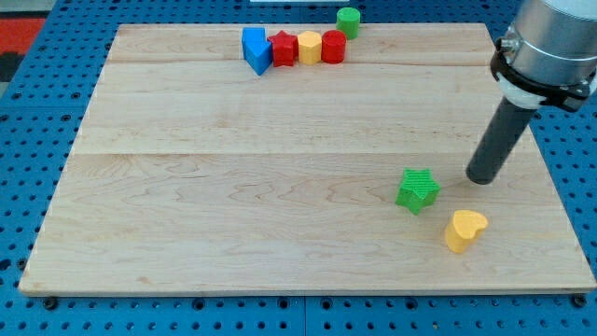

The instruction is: Put the green star into the yellow heart

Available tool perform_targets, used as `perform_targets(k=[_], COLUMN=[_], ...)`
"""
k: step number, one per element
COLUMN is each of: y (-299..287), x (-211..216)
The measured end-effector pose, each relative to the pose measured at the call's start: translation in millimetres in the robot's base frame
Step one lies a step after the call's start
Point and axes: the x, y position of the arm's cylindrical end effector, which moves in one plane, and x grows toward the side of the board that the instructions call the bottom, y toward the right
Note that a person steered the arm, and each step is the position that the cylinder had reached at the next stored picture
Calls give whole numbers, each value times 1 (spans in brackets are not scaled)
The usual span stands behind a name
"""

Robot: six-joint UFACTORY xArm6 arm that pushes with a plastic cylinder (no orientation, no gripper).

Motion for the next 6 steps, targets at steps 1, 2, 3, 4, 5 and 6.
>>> perform_targets(k=[1,2,3,4,5,6], y=[-44,-64,-55,-48,-3,-24], x=[-27,-14,40,6,-59,-158])
